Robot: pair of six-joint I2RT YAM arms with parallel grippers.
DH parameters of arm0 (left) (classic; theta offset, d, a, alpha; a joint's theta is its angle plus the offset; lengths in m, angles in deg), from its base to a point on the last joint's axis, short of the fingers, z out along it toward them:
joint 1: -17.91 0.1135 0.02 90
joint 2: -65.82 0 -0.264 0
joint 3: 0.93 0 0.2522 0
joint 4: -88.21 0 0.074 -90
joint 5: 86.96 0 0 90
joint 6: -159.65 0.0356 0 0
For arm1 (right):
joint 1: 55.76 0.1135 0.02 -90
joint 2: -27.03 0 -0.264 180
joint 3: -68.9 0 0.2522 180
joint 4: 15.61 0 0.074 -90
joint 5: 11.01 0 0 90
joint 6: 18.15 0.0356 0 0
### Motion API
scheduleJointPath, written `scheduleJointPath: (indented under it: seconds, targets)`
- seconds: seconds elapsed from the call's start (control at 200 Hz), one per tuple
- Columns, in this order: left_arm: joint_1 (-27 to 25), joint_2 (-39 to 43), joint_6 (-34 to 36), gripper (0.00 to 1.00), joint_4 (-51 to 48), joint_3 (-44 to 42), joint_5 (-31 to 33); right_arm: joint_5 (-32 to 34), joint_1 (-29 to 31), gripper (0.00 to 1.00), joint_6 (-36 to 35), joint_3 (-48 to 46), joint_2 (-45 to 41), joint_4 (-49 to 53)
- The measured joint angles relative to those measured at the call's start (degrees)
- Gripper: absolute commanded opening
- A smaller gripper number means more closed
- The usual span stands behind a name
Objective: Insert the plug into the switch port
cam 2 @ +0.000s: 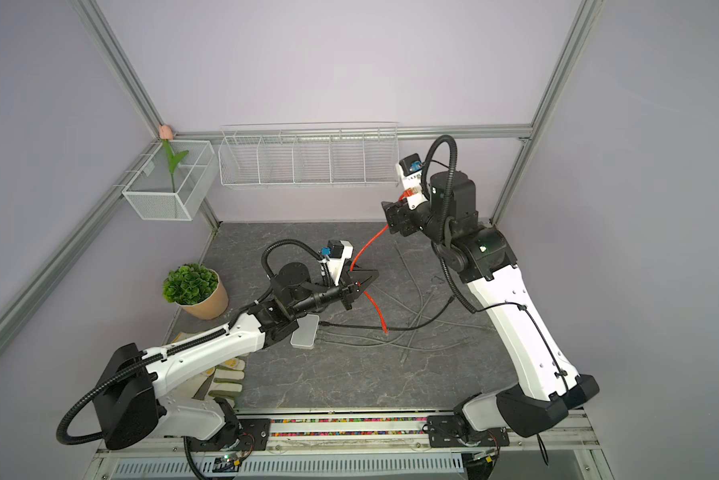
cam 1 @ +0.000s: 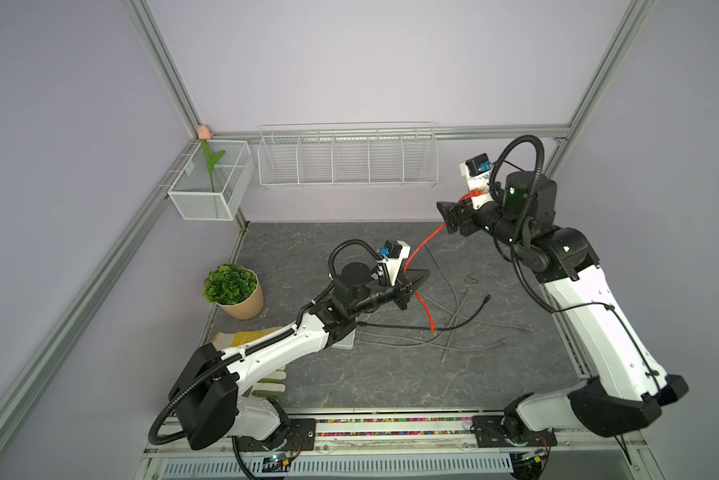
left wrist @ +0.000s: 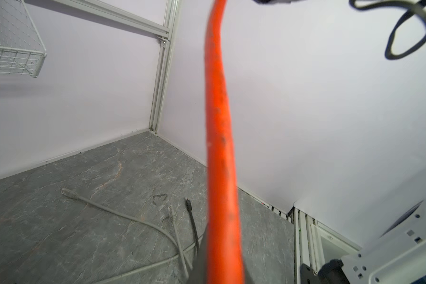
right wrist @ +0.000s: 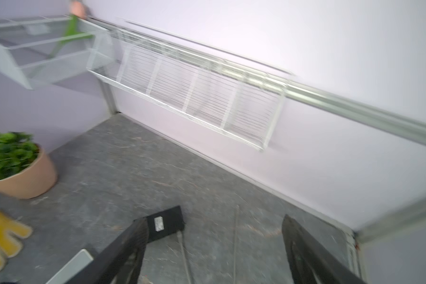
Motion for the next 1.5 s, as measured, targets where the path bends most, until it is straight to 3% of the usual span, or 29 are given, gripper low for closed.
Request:
scheduleJointPath:
  seconds: [0.215, 0.43, 0.58, 0.66, 0.755, 0.925, 1.05, 1.135, 1.215, 1.33, 1.415, 1.5]
  targets:
    - [-0.3, -2.0, 6.0, 0.0, -20.6, 9.8, 0.0, 6.4, -1.4, 0.88, 2.3, -20.7, -15.0, -5.3]
    - [1.0, -12.1, 8.7, 0.0, -38.0, 22.1, -3.1, 1.7, -2.4, 0.89, -0.1, -41.0, -30.3, -10.2]
    - [4.4, -17.9, 9.4, 0.0, -48.0, 28.5, -7.5, -3.4, -0.8, 0.93, -1.9, -45.7, -32.0, -9.2]
    - [6.5, -19.6, 9.4, 0.0, -51.7, 30.7, -10.1, -2.2, 2.3, 0.92, -3.0, -44.5, -31.8, -7.7]
    - [7.9, -19.9, 9.9, 0.0, -54.4, 31.7, -11.7, 4.8, 8.0, 0.91, -5.0, -42.3, -31.0, -5.8]
    - [10.3, -21.5, 9.8, 0.0, -56.0, 33.0, -16.0, 27.3, 27.5, 0.88, -11.1, -39.0, -26.6, -4.0]
    - [14.2, -24.8, 9.9, 0.0, -56.7, 33.6, -19.5, 41.5, 38.5, 0.88, -13.6, -35.6, -20.2, 0.3]
    - [15.6, -25.5, 10.4, 0.0, -57.8, 33.6, -23.0, 46.3, 44.8, 0.96, -12.8, -32.9, -18.4, 7.2]
    - [14.3, -24.7, 11.0, 0.0, -58.8, 33.8, -26.9, 46.0, 50.6, 0.98, -11.3, -27.8, -18.3, 13.6]
    - [16.4, -27.8, 9.0, 0.0, -59.5, 38.6, -19.5, 31.6, 61.9, 0.97, -12.7, -20.7, -21.5, 16.7]
    - [19.7, -31.5, 8.4, 0.0, -60.1, 41.0, -14.5, 21.3, 63.4, 0.96, -14.0, -16.9, -22.8, 18.9]
    - [21.2, -33.4, 8.3, 0.0, -61.8, 41.1, -10.7, 17.6, 64.0, 0.92, -15.1, -15.7, -22.9, 19.1]
